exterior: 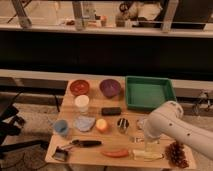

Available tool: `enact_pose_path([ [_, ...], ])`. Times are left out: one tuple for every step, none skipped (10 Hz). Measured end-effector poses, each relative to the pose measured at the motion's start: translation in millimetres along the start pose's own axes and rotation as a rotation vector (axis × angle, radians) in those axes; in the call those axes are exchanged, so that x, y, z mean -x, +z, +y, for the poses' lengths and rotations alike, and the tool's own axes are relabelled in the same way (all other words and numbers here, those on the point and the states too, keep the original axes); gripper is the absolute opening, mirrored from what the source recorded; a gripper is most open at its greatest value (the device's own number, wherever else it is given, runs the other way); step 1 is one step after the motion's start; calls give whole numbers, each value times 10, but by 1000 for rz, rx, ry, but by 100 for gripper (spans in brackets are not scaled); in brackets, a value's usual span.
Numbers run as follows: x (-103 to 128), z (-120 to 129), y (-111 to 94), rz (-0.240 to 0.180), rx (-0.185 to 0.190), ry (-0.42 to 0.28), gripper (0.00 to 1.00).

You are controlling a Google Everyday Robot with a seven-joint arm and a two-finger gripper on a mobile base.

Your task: Place fork in purple bowl

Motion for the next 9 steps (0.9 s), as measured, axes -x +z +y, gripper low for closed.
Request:
enact_pose_path([
  [-22, -19, 47, 1, 0, -1, 80],
  [-32, -37, 102, -2, 4, 1, 80],
  [-49, -69, 150, -2, 6, 2, 80],
  [-77, -93, 202, -5, 12, 10, 80],
  [-105, -99, 232, -5, 17, 17, 80],
  [-150, -107, 279, -8, 25, 31, 80],
  [-195, -118, 339, -10, 34, 43, 80],
  [-222, -127, 380, -11, 38, 50, 80],
  [-261, -129, 422, -11, 41, 63, 80],
])
